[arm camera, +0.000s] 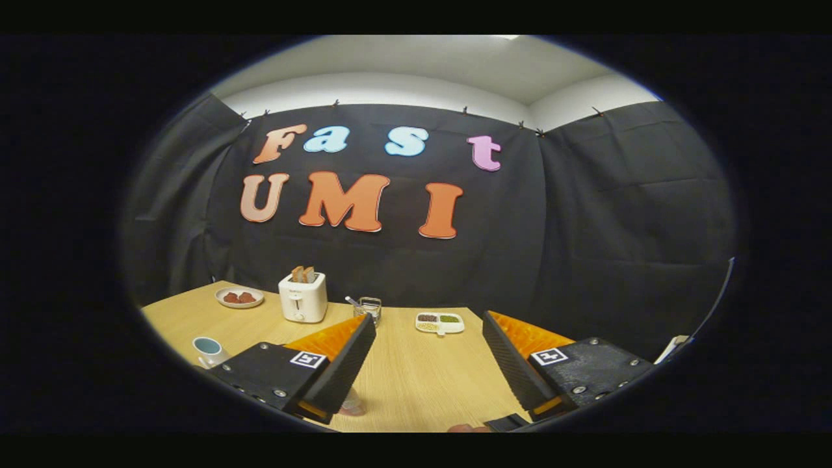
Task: Take the bottle from table, then pour the juice into the cup, finally place the bottle on the coaster
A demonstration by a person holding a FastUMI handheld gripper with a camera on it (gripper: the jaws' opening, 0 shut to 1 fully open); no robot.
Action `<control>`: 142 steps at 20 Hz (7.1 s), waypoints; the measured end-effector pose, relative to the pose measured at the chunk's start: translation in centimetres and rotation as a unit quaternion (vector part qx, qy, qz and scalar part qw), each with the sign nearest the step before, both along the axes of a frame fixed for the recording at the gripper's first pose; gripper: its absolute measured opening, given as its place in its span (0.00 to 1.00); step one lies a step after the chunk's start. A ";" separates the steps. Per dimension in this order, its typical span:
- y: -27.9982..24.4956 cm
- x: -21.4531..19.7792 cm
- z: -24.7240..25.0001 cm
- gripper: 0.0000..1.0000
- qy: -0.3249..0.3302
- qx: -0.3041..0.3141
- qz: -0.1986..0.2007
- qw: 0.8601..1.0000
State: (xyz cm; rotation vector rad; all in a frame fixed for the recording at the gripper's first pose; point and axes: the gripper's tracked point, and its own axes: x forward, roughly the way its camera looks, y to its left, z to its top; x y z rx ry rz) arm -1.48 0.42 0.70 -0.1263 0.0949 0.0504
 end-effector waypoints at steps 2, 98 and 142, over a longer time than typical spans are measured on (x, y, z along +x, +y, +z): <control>0.3 -0.6 -0.2 0.98 0.005 0.007 0.007 1.000; 25.9 -3.6 -14.6 0.77 -0.043 -0.552 0.191 0.810; 24.8 -1.6 -12.1 0.76 -0.114 -0.770 0.198 0.596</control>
